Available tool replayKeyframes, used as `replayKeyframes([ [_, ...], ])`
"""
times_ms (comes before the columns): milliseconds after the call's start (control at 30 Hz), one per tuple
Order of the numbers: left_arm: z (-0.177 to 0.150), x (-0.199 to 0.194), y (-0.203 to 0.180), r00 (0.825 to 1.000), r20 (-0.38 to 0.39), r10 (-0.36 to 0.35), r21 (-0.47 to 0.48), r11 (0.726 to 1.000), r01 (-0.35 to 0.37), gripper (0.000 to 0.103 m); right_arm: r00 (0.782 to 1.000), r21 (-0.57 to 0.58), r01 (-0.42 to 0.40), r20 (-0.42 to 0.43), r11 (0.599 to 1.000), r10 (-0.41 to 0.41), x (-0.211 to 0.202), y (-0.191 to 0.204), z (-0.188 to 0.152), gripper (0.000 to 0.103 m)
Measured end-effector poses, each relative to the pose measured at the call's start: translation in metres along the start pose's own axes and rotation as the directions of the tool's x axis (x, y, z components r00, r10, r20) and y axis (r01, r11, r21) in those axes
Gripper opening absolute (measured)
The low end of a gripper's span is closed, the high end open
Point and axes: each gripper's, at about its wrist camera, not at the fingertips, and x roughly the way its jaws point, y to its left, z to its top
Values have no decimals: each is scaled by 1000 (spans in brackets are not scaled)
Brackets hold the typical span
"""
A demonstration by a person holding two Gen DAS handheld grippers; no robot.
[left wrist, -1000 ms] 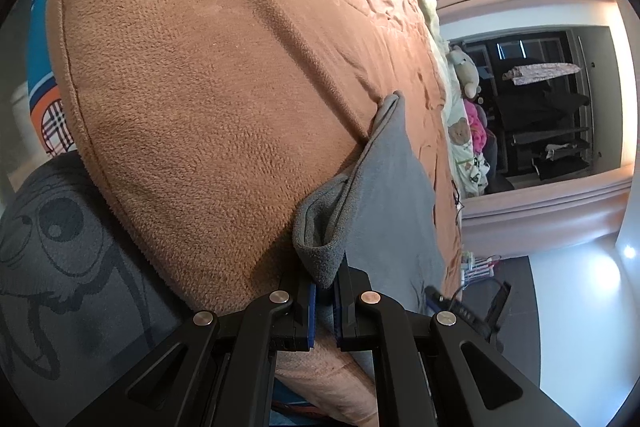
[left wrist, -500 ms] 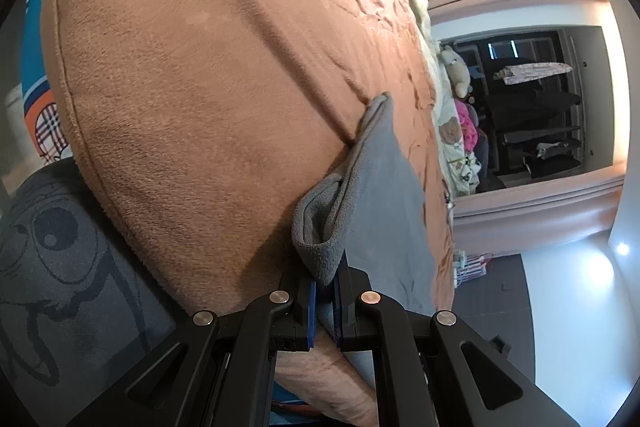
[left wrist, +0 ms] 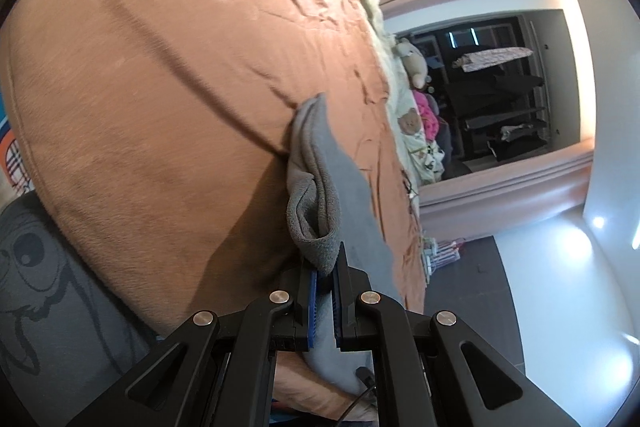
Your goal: Fold small clothes
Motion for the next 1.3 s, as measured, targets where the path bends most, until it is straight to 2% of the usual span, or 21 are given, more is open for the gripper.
replayKeyframes([
  [100,1,-1,-9,1000,1,-16,17,1000,16,6,999,19,-4,40,1000,3,-3,1,11,23],
  [167,2,-3,-15,1000,5,-22,26,999,22,5,999,30,-10,49,999,9,1,5,16,16],
  [367,4,-5,-36,998,5,-56,62,997,56,5,999,-1,-41,-30,999,41,26,13,2,6],
  [533,7,-3,-62,994,-5,-107,98,989,106,5,995,39,-88,-32,995,89,23,1,-4,6],
  [833,2,18,-125,978,-82,-193,187,961,205,5,987,94,-157,-22,983,160,13,-13,-20,4],
  [933,-3,27,-149,970,-122,-210,231,945,234,5,984,99,-179,2,979,179,1,-18,-22,4],
  [1300,-34,65,-210,940,-250,-231,318,898,305,5,977,161,-148,174,976,119,-72,-74,-34,4],
])
